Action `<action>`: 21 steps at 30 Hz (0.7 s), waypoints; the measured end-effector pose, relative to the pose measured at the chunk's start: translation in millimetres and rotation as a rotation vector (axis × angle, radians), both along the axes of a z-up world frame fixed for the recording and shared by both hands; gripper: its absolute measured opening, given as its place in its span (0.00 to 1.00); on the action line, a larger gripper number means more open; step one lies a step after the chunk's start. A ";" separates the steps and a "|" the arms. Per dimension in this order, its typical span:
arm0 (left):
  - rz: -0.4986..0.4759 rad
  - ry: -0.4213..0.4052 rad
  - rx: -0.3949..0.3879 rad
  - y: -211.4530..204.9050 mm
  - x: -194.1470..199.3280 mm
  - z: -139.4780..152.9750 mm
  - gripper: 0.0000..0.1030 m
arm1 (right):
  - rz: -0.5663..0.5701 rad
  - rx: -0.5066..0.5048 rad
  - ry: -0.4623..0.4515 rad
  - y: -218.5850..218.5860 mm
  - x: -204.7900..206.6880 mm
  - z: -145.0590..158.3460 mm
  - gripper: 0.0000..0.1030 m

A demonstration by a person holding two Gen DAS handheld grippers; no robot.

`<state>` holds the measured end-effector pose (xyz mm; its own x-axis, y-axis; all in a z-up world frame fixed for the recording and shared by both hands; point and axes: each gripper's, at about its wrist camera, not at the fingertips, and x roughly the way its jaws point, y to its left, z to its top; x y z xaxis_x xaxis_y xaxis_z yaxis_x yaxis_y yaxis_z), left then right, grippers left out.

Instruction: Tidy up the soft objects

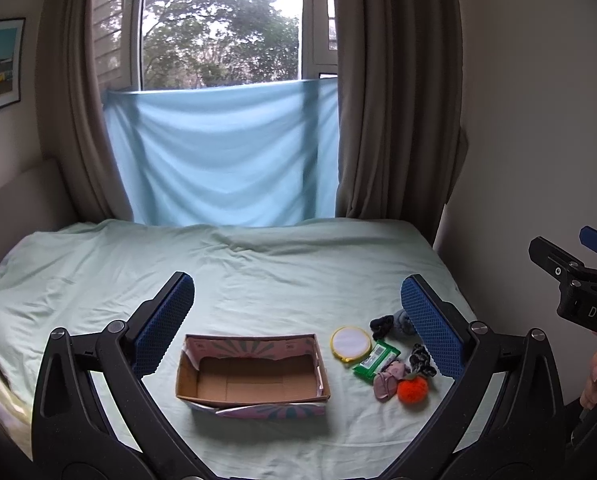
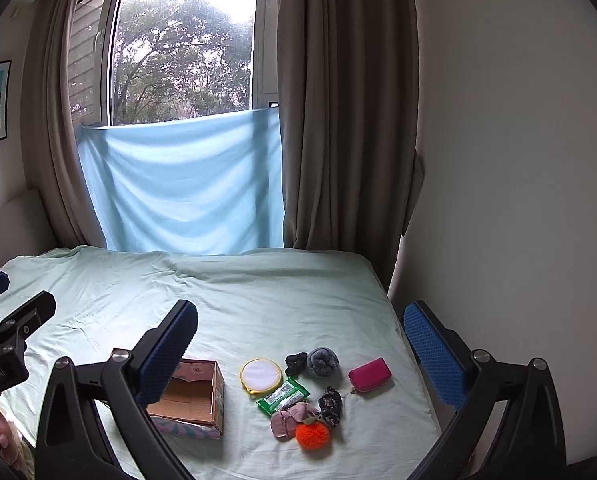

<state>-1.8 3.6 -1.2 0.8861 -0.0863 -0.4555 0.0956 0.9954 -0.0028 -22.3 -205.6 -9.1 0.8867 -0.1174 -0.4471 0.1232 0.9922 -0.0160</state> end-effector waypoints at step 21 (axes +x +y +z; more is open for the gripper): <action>0.005 0.012 -0.006 2.4 5.0 -1.9 1.00 | -0.001 0.013 -0.001 0.4 1.4 -1.0 1.00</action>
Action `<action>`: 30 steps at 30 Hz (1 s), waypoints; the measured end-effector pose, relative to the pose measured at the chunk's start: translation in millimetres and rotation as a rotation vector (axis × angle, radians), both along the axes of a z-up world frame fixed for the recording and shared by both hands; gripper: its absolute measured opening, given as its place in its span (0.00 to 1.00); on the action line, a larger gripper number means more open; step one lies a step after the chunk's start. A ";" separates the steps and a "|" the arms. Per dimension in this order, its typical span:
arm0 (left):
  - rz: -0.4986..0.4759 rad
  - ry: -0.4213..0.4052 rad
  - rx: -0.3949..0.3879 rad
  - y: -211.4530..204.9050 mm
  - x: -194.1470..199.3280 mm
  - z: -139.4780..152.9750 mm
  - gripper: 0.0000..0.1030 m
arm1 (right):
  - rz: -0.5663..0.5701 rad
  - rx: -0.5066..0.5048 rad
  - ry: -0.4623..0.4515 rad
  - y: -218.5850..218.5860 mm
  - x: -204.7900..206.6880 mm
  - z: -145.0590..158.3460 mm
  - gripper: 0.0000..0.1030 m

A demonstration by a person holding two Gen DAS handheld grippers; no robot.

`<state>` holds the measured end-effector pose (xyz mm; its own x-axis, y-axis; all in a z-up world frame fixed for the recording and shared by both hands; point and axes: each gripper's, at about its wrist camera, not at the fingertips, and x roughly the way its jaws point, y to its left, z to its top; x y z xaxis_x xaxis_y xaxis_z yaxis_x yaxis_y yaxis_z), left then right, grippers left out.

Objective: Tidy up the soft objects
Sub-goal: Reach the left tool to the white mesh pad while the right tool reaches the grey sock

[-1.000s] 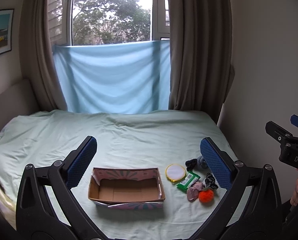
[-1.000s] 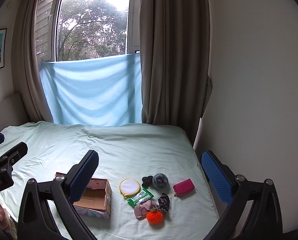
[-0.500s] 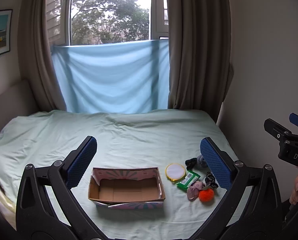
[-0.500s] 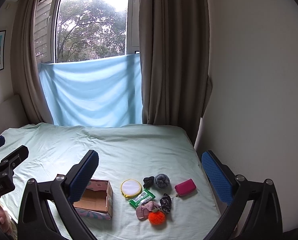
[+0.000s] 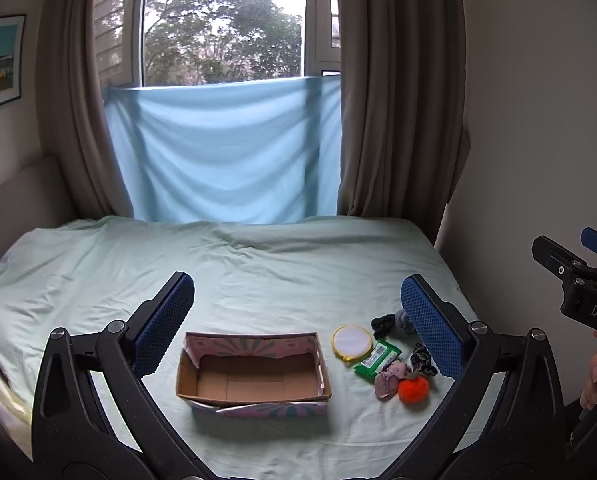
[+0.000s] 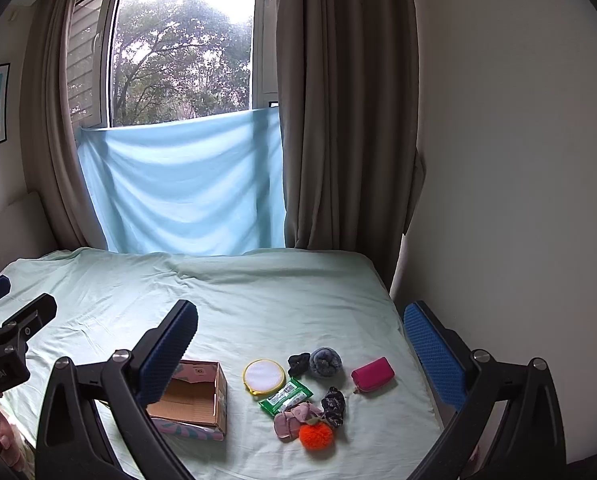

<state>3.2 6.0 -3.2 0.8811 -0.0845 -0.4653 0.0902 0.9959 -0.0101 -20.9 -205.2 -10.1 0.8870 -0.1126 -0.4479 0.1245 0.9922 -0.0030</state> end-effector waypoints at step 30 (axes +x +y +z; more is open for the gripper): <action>-0.029 0.284 0.018 -132.1 167.9 -193.3 1.00 | 0.053 -0.009 0.202 -94.8 155.4 -133.5 1.00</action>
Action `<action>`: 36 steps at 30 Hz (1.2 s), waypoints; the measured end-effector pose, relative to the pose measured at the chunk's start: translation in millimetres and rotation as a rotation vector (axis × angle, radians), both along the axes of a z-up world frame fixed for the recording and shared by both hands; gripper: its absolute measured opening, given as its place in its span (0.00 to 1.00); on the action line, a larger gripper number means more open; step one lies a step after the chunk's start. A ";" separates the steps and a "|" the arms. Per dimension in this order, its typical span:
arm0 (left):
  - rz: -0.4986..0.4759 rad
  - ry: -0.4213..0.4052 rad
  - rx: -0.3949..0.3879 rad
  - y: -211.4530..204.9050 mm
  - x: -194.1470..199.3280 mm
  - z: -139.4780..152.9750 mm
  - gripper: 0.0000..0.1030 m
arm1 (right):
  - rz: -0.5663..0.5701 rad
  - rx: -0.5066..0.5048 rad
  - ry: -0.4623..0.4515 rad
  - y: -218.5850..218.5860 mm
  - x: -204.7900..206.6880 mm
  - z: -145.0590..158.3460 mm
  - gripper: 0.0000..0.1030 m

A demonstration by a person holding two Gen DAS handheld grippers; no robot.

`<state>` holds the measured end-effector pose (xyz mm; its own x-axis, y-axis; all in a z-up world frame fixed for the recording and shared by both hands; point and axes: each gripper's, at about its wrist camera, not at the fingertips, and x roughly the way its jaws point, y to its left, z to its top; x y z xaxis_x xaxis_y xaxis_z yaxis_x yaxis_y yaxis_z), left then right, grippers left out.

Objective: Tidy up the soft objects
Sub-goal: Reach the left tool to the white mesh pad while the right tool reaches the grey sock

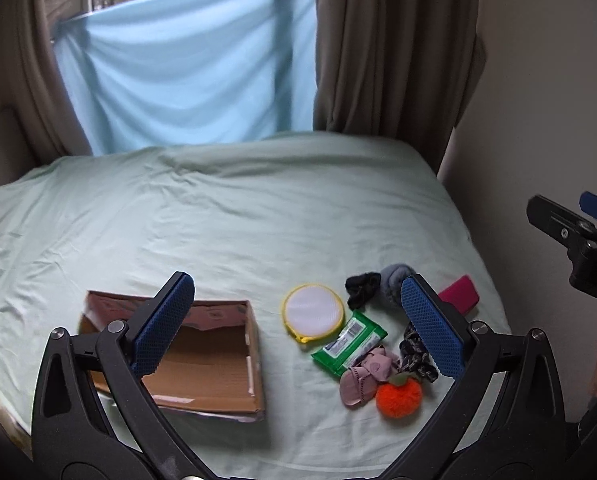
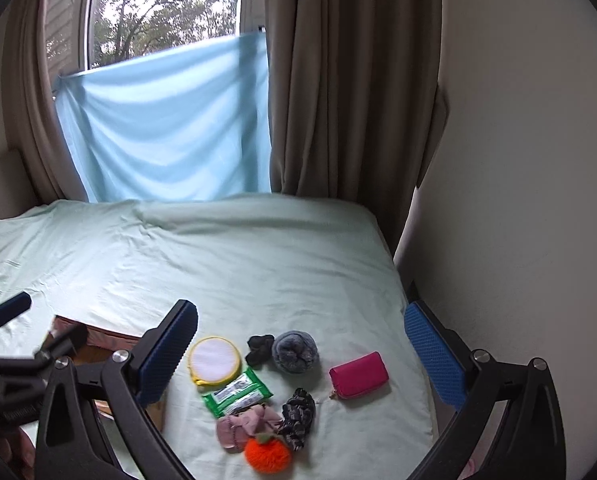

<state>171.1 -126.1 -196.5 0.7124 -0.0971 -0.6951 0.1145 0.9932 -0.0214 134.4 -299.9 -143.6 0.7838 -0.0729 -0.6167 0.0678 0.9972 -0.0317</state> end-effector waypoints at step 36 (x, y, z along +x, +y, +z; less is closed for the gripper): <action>0.016 0.364 0.083 -51.4 152.5 -305.9 0.98 | 0.105 -0.018 0.295 -26.7 175.2 -297.3 0.99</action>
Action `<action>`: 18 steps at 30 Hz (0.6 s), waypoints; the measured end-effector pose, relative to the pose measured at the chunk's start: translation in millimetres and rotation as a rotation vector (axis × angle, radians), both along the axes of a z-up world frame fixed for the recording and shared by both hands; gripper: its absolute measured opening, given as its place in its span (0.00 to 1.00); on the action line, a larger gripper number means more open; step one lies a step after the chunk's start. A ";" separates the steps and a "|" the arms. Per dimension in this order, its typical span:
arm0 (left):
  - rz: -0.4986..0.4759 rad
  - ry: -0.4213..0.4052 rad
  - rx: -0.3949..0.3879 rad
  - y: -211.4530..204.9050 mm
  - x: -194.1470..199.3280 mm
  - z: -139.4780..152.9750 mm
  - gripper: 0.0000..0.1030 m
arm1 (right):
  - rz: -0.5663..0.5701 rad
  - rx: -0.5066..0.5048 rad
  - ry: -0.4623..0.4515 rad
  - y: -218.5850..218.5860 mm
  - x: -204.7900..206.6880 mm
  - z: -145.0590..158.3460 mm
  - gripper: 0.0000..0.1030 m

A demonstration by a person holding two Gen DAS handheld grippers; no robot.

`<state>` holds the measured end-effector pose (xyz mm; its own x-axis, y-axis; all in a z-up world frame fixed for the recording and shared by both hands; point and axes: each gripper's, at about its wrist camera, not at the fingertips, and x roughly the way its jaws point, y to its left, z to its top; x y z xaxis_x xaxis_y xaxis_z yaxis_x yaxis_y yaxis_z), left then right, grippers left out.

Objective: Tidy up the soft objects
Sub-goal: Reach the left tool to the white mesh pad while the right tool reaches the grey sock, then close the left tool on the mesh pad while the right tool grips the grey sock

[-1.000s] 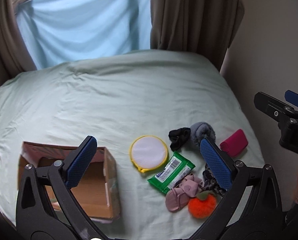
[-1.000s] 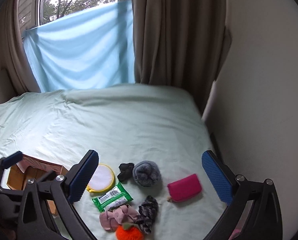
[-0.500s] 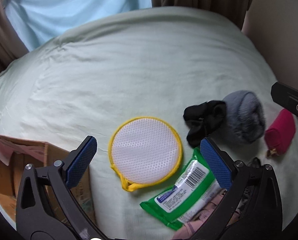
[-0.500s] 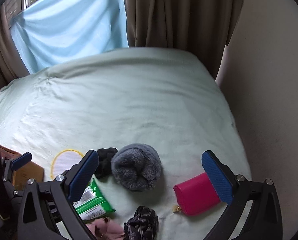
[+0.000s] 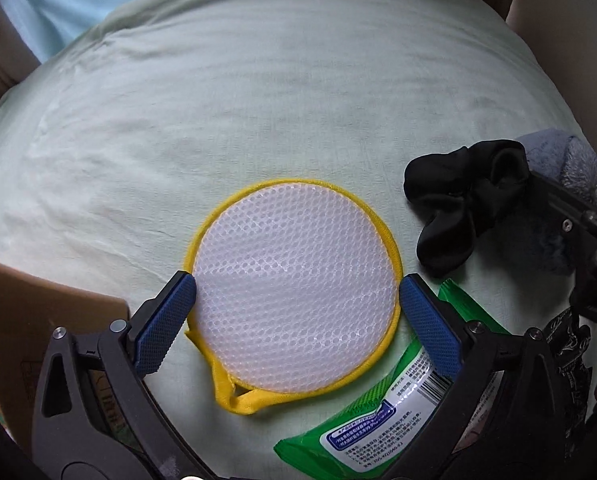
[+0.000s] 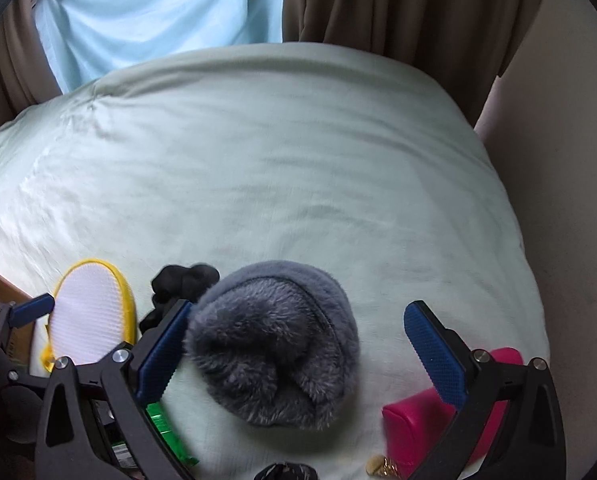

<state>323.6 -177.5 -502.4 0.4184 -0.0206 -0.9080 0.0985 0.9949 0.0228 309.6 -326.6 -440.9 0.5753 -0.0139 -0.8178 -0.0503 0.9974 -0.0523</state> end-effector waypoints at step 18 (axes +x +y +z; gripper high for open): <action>0.110 0.038 -0.045 31.1 20.7 6.5 0.45 | 0.047 0.097 0.067 5.3 0.3 -19.5 0.51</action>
<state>344.2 -146.4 -495.9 0.3855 -0.0181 -0.9225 -0.0110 0.9996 -0.0242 310.0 -321.3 -460.4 0.5171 0.0928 -0.8509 -0.0971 0.9940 0.0495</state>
